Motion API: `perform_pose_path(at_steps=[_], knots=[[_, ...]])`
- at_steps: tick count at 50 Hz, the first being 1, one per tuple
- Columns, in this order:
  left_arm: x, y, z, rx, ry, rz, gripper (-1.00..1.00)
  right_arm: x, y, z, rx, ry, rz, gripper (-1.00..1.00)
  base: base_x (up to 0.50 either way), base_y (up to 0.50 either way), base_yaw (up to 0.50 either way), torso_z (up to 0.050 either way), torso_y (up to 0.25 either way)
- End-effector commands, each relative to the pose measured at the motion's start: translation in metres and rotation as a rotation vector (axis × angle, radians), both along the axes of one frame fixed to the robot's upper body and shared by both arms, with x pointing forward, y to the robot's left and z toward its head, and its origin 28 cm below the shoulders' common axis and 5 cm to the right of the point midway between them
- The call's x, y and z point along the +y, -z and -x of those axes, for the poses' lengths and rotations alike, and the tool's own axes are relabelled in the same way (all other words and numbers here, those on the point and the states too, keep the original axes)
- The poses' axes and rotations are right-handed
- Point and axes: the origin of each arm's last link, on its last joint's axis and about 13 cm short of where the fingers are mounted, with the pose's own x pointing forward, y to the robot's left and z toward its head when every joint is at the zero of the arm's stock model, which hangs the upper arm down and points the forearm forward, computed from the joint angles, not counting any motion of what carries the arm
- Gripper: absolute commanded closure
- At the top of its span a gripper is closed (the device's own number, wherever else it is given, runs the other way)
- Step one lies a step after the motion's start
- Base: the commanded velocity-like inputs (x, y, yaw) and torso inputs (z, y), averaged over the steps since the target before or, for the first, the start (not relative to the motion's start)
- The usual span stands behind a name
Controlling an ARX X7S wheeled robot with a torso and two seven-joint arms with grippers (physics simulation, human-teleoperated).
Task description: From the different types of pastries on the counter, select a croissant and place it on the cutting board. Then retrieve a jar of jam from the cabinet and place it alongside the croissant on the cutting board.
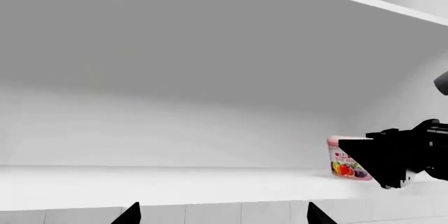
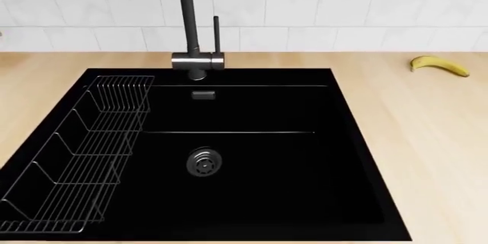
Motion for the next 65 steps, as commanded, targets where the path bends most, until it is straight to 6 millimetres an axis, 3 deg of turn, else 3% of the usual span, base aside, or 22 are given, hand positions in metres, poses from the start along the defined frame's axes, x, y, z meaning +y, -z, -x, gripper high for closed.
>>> perform_pose_path(at_steps=[1,40,41,42,50,65], knots=[[0.0,0.002,-0.003,-0.005,0.002,-0.001,-1.0,0.001,0.002,-0.002,0.02,-0.022,0.005,1.0,-0.23,0.0,0.0,0.0,0.0],[-0.001,-0.001,0.004,-0.006,0.005,0.0,-1.0,0.001,0.002,-0.002,0.02,-0.022,0.005,1.0,-0.33,0.0,0.0,0.0,0.0],[-0.001,-0.001,0.004,-0.006,0.005,0.0,-1.0,-0.012,-0.019,0.009,-0.213,-0.074,-0.236,1.0,-0.39,0.0,0.0,0.0,0.0],[-0.002,0.0,0.003,-0.006,0.005,-0.001,-1.0,-0.013,-0.022,0.009,-0.242,0.008,-0.366,1.0,-0.39,0.0,0.0,0.0,0.0],[-0.002,0.002,-0.003,-0.004,0.007,-0.003,-1.0,-0.015,-0.019,0.006,-0.228,0.037,-0.378,1.0,-0.39,0.0,0.0,0.0,0.0],[-0.002,-0.002,0.008,-0.004,0.007,0.005,-1.0,-0.021,-0.003,-0.009,-0.143,-0.051,-0.383,1.0,-0.36,0.0,0.0,0.0,-0.001]])
